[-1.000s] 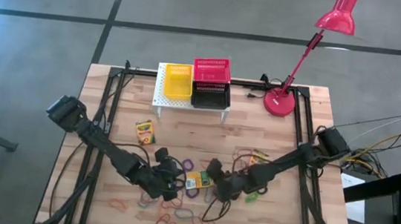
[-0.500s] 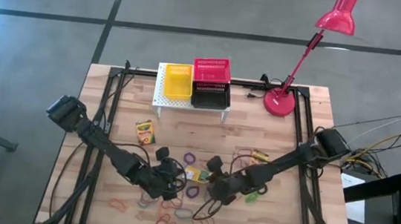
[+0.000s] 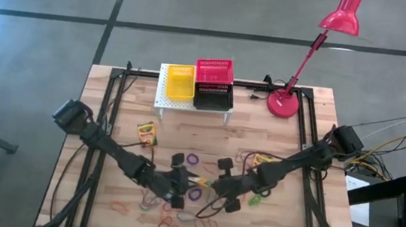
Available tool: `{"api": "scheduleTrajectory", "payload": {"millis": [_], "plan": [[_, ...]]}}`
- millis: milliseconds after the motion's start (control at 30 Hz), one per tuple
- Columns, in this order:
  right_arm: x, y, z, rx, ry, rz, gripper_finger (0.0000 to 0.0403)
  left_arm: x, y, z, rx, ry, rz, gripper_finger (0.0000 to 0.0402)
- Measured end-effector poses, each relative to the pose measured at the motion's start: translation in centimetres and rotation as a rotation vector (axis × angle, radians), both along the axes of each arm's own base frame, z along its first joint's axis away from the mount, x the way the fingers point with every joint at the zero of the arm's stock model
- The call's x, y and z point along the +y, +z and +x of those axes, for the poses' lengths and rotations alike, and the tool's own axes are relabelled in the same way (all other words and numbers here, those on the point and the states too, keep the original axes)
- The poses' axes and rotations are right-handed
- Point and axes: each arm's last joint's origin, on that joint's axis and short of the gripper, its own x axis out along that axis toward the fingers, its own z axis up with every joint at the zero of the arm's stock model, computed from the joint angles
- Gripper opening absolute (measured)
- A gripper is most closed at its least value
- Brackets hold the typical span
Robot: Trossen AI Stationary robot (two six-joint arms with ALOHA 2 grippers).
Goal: Pick & Place Office Desk Supplies
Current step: Put the yellow crayon box into the red bin on the shelf
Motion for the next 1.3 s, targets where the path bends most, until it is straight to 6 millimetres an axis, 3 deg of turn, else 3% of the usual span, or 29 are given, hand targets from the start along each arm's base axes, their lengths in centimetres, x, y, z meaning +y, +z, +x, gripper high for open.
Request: {"api": "scheduleTrajectory", "payload": {"millis": [167,300,433,733,900,1067,1167,1300], "plan": [[-0.5,0.0,0.3,-0.006,-0.028,0.015,0.0013,0.7,-1.7,1.1,0.038,-0.010,-0.003,0.0223],[-0.8,0.1,0.4,-0.006,-0.048,0.025,0.0013,0.6,-2.1,1.6,0.048,-0.021,0.022,0.0224],[-0.8,0.1,0.4,-0.008,-0.050,0.028,0.0013,0.6,-2.1,1.6,0.063,-0.029,0.046,0.0189],[-0.9,0.4,0.4,-0.023,-0.086,0.063,0.0018,1.3,-2.4,1.7,0.093,-0.017,0.056,0.0065],[-1.2,1.5,0.1,-0.031,-0.119,0.097,0.0070,1.4,-2.4,1.7,0.096,-0.010,0.060,0.0028],[-1.5,2.3,-0.5,-0.039,-0.113,0.099,0.0148,1.3,-2.3,1.8,0.092,-0.003,0.048,0.0043],[-1.2,1.3,-1.2,-0.014,-0.086,0.061,0.0183,1.3,-2.1,1.9,0.080,0.000,0.037,0.0052],[-0.6,-0.9,-2.1,-0.036,-0.150,-0.010,0.0197,1.2,-1.6,2.2,0.064,0.001,0.026,0.0049]]}}
